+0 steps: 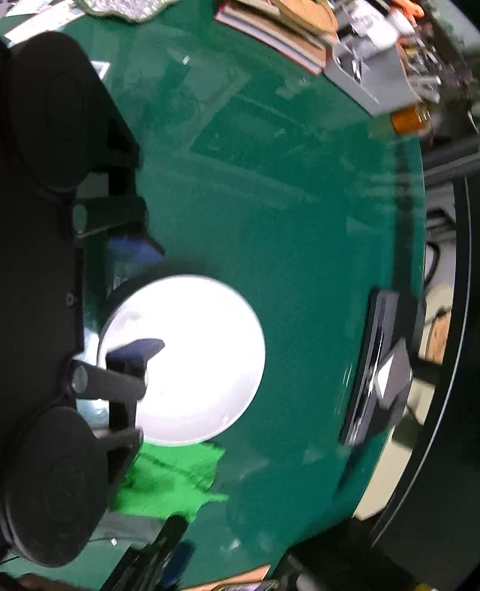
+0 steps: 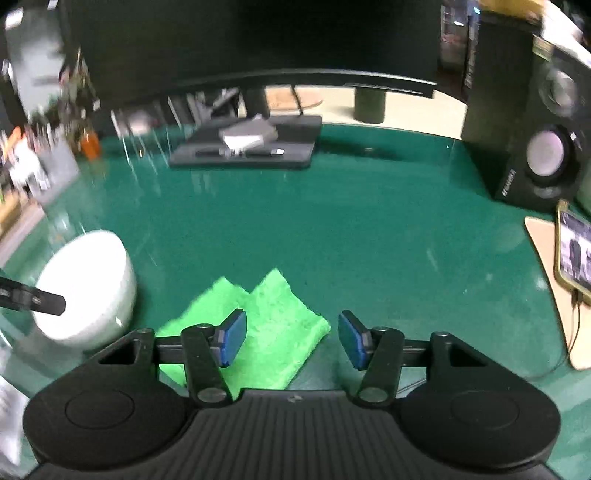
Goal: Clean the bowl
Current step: 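Grasp the white bowl rim with the left gripper while the right gripper grasps the green cloth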
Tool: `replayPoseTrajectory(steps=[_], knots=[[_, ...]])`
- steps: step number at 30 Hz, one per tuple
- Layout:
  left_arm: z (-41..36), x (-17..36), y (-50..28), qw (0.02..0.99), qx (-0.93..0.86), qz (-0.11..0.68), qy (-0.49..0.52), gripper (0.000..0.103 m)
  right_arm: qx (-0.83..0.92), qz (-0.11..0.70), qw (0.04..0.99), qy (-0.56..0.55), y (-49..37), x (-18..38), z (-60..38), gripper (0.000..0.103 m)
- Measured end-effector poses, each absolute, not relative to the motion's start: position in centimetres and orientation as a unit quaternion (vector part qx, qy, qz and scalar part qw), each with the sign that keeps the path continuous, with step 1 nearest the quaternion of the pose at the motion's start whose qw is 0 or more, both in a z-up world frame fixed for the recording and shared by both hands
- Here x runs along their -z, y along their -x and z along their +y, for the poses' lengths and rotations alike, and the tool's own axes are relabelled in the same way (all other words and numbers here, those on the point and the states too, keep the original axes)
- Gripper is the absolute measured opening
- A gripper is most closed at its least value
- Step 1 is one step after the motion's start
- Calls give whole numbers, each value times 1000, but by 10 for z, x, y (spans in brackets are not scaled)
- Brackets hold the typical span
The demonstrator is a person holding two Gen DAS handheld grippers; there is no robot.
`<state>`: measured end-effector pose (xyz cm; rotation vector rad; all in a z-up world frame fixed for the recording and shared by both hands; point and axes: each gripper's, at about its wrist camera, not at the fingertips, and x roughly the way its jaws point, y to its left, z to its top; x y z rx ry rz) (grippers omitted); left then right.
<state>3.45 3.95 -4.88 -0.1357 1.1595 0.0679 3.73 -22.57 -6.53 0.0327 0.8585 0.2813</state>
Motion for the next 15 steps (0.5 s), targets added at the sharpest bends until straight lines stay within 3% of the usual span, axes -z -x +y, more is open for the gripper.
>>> replayPoseTrajectory(steps=[2,4,5,9,11,13,14,15], knots=[[37,50,-38,836,-33,544,62,59,-138,421,896,-38,-37,69,-227,55],[34,52,-42,836,-34,544,60,80,-142,426,893,-36,-37,74,-220,55],[36,55,-45,836,-32,542,77,85,-149,427,891,-35,-36,76,-216,55],[52,64,-47,824,-48,542,159,87,-167,428,888,-17,-34,76,-200,55],[51,66,-49,820,-54,550,151,79,-170,429,887,-9,-35,76,-197,55],[46,69,-51,815,-58,562,129,43,-171,437,883,-14,-38,78,-198,55],[43,71,-51,813,-61,567,116,35,-171,441,881,-21,-40,80,-199,55],[42,72,-50,812,-62,569,110,19,-172,441,880,-24,-42,82,-198,55]])
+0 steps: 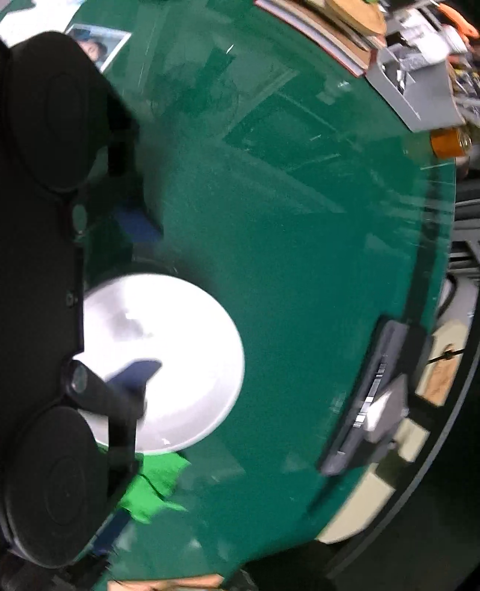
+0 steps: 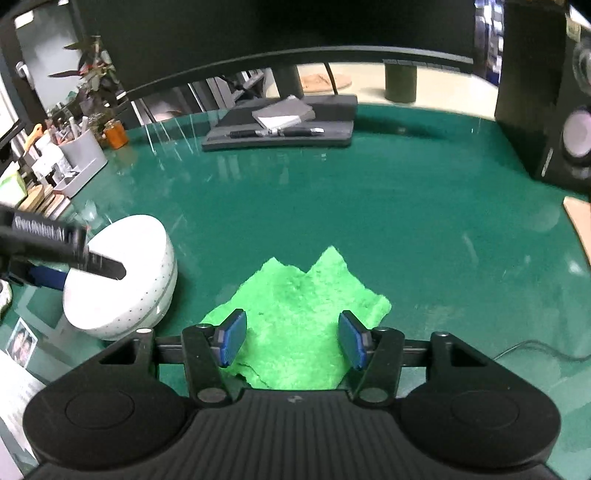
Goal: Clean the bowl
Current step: 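Grasp the white bowl rim with the left gripper while the right gripper grasps the green cloth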
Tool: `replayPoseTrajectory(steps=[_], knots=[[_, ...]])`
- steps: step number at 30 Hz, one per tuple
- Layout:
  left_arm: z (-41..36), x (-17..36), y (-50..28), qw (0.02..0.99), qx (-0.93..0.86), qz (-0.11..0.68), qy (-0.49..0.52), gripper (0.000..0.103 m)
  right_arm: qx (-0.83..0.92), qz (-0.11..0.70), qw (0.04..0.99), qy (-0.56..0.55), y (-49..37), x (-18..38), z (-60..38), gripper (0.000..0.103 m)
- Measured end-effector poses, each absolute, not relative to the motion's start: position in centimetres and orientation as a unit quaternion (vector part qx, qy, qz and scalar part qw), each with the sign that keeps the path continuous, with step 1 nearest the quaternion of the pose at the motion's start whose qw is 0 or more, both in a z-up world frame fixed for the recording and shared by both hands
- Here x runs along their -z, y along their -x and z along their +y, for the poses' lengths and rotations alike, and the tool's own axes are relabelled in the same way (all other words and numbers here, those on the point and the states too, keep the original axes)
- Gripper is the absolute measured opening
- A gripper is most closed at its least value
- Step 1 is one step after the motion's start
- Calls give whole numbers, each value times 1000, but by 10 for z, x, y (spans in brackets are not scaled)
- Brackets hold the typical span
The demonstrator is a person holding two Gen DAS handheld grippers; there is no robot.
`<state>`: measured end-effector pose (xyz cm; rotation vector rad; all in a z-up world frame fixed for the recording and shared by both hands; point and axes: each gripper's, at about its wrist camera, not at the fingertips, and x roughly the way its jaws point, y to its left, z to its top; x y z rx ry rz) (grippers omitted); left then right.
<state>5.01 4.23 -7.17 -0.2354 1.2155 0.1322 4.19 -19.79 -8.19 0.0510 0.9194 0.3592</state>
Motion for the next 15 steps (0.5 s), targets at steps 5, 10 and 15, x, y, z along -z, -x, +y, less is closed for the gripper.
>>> replayPoseTrajectory(steps=[5,10,15], knots=[[36,74,-48,815,-43,570,96,17,-171,430,886,-22,-41,93,-193,56],[33,77,-43,817,5,569,94,16,-148,417,896,32,-34,95,-189,5],[38,82,-41,812,60,570,110,16,-141,475,851,-176,-51,90,-230,3]])
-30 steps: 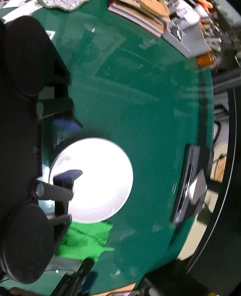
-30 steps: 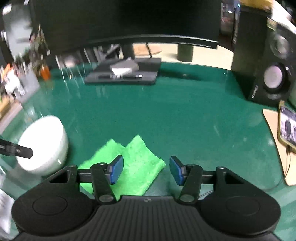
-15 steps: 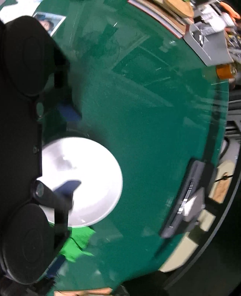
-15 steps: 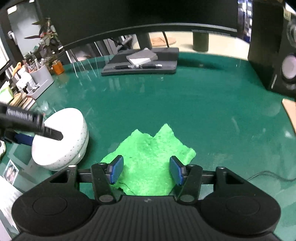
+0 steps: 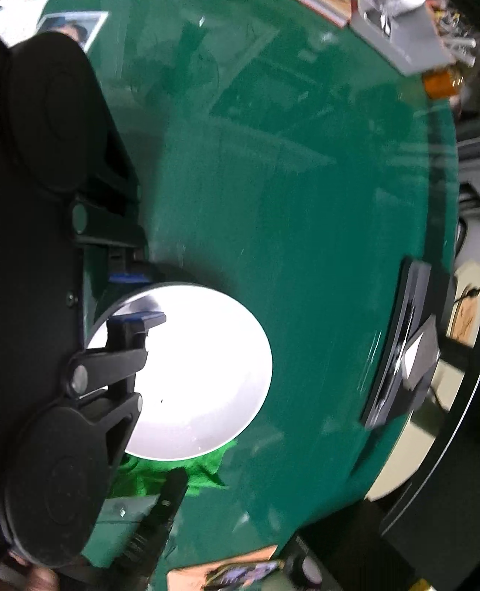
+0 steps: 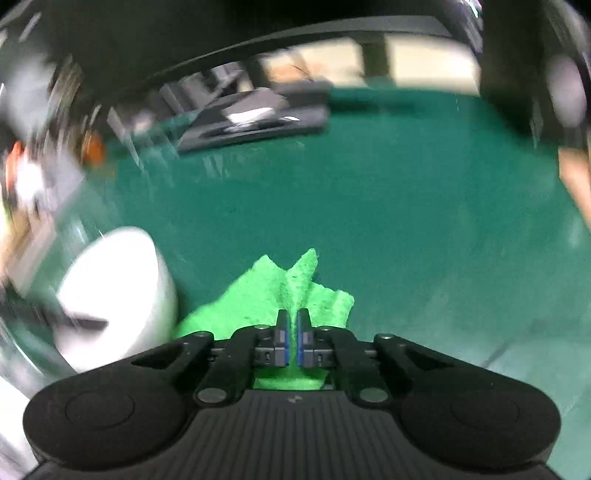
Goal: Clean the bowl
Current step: 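Grasp the white bowl rim with the left gripper while the right gripper grasps the green cloth, then lift the bowl with the left gripper while the right gripper wipes the cloth over its rim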
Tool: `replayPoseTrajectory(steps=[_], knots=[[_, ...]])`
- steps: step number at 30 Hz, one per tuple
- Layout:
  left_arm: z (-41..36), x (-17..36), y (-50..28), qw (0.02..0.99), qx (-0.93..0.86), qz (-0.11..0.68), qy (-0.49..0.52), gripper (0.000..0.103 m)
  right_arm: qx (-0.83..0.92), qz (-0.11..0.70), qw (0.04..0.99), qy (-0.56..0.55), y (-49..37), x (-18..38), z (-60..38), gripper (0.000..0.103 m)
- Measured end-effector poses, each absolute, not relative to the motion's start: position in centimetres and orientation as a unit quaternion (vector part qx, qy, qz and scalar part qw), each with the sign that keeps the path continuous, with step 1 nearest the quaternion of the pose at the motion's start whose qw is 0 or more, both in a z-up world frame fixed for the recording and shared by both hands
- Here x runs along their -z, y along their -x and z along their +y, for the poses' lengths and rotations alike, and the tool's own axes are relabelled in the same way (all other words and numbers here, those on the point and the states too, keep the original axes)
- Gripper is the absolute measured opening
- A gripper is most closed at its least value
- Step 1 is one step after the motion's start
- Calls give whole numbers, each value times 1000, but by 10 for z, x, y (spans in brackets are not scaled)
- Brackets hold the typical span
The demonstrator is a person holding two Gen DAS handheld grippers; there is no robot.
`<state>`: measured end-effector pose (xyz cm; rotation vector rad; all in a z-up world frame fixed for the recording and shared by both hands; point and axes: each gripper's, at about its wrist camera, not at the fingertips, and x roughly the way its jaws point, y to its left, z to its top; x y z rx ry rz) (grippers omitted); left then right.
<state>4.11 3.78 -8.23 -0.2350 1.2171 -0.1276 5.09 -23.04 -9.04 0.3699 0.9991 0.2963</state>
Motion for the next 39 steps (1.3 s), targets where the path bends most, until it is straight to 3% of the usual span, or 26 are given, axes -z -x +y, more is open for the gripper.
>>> replayPoseTrajectory(steps=[1,4,10,21,28,39], knots=[[38,83,-41,811,68,570,112,16,-140,476,823,-277,-52,90,-249,3],[40,87,-41,808,103,568,113,16,-128,465,767,-424,-41,94,-270,3],[42,91,-42,805,139,566,113,16,-82,453,668,-584,-3,119,-277,3],[30,89,-44,808,147,566,71,18,-38,491,615,-616,-20,155,-254,4],[26,89,-48,804,132,576,67,19,-69,495,639,-585,-64,154,-242,4],[5,84,-44,815,126,566,-7,22,-56,528,638,-558,-42,157,-252,4]])
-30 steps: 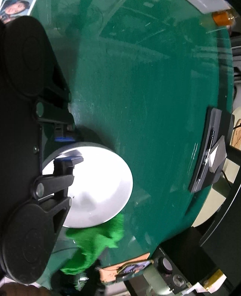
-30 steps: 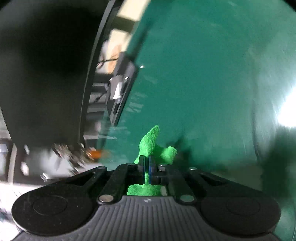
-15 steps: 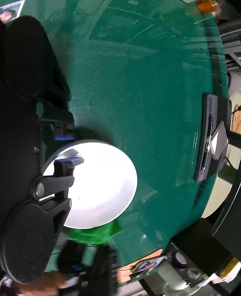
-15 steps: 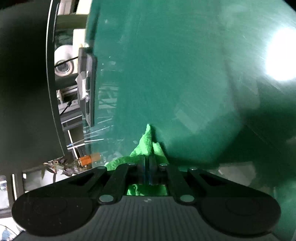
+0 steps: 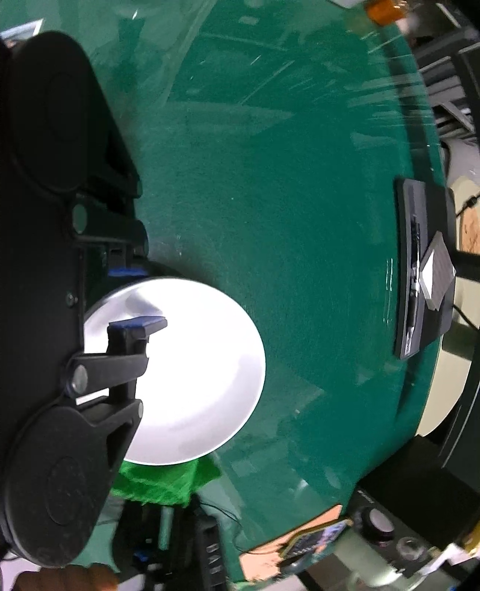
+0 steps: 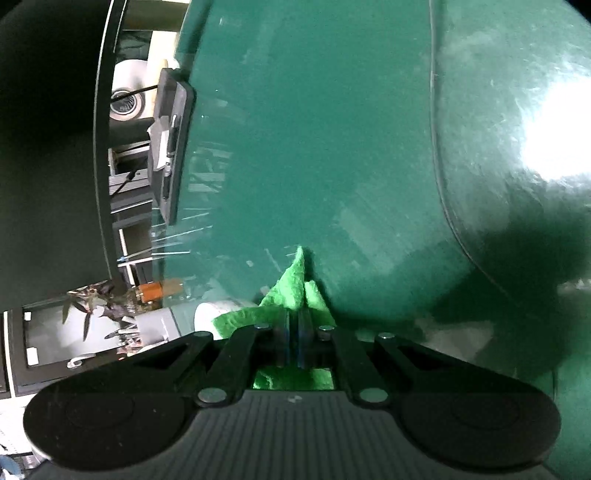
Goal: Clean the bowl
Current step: 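Lift the bowl with the left gripper while the right gripper wipes the cloth over its rim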
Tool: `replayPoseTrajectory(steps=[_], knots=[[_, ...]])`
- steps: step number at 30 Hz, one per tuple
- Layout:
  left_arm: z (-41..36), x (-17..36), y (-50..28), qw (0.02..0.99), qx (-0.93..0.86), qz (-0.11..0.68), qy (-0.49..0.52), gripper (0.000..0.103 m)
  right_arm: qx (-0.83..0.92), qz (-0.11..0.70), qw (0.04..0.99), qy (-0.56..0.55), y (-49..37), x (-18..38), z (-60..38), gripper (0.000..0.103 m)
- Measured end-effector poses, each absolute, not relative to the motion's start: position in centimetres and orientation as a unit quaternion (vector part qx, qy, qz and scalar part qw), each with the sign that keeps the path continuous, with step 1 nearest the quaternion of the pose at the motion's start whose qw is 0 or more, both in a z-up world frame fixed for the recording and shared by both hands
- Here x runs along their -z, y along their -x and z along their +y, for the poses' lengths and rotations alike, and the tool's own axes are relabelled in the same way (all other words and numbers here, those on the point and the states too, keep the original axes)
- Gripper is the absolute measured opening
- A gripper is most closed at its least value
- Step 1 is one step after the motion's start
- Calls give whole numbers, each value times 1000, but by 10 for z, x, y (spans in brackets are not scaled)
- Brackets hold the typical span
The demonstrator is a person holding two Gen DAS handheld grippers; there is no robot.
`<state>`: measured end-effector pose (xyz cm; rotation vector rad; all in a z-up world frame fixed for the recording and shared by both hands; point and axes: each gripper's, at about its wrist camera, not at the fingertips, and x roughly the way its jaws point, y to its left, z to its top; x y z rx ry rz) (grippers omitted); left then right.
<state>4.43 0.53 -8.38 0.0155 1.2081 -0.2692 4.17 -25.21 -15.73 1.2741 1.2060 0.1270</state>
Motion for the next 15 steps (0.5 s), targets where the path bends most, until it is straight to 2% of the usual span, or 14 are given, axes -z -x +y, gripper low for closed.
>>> replayPoseTrajectory(steps=[7,15], knots=[[0,81,-40,817,121,563,-31,23,-77,520,669,-526,-78,150,-234,4],[-11,83,-42,820,125,556,-51,24,-62,539,649,-533,-38,153,-256,4]])
